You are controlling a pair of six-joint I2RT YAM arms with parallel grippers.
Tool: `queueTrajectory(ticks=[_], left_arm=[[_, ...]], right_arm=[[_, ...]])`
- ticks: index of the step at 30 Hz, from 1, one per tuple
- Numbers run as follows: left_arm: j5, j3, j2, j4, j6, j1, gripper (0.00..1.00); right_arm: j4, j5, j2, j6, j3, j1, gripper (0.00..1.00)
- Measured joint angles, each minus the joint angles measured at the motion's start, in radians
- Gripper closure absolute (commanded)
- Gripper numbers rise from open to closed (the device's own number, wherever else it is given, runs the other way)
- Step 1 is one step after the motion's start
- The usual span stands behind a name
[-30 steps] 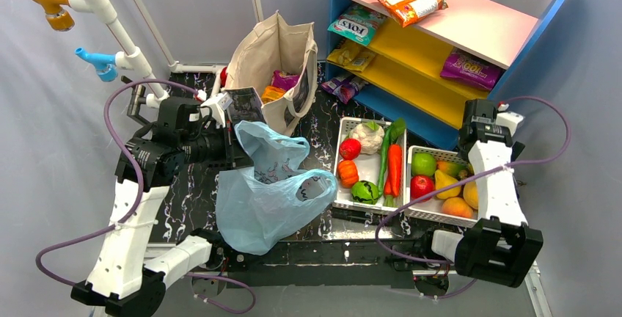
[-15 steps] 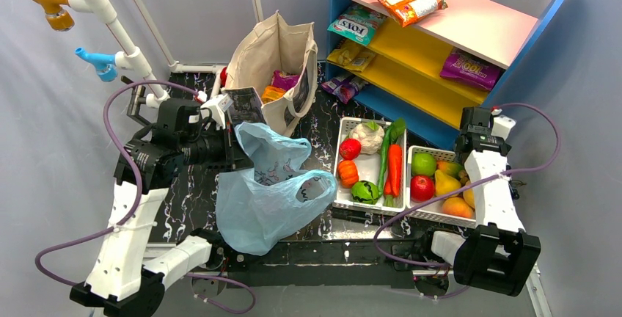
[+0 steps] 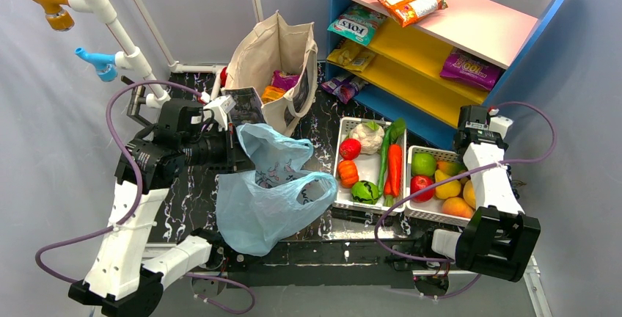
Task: Place the food into the grocery bag and tie it
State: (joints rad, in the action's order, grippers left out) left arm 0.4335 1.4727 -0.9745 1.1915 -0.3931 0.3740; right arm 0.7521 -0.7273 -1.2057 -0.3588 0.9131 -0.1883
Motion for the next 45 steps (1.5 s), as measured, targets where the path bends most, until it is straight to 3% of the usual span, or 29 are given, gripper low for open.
queueTrajectory(ticks=[10, 16, 20, 29, 30, 34, 37, 45], left_arm=[[0.0, 0.0, -0.01, 0.0, 0.0, 0.006, 1.0], [-0.001, 0.0, -0.011, 0.002, 0.0, 0.008, 1.0], [-0.002, 0.0, -0.011, 0.006, 0.001, 0.008, 1.0], [-0.008, 0.0, -0.01, 0.022, 0.0, 0.008, 1.0], [-0.008, 0.0, -0.01, 0.022, 0.001, 0.008, 1.0], [-0.008, 0.0, -0.008, 0.022, 0.0, 0.008, 1.0], [-0.008, 0.0, -0.006, 0.023, 0.001, 0.008, 1.0], [-0.009, 0.0, 0.0, 0.029, 0.0, 0.008, 1.0]], right_arm=[[0.007, -0.033, 0.0, 0.004, 0.0, -0.005, 0.46], [0.008, -0.044, 0.0, 0.006, 0.0, -0.007, 0.6], [0.009, -0.045, -0.001, -0.001, 0.0, -0.008, 0.62], [0.061, -0.044, -0.019, -0.034, 0.0, -0.008, 0.54], [0.064, -0.044, -0.019, -0.036, 0.0, -0.008, 0.56], [0.064, -0.046, -0.024, -0.038, 0.001, -0.01, 0.82], [0.062, -0.046, -0.026, -0.042, 0.001, -0.014, 0.96], [0.087, -0.044, -0.024, -0.041, 0.027, -0.014, 0.99]])
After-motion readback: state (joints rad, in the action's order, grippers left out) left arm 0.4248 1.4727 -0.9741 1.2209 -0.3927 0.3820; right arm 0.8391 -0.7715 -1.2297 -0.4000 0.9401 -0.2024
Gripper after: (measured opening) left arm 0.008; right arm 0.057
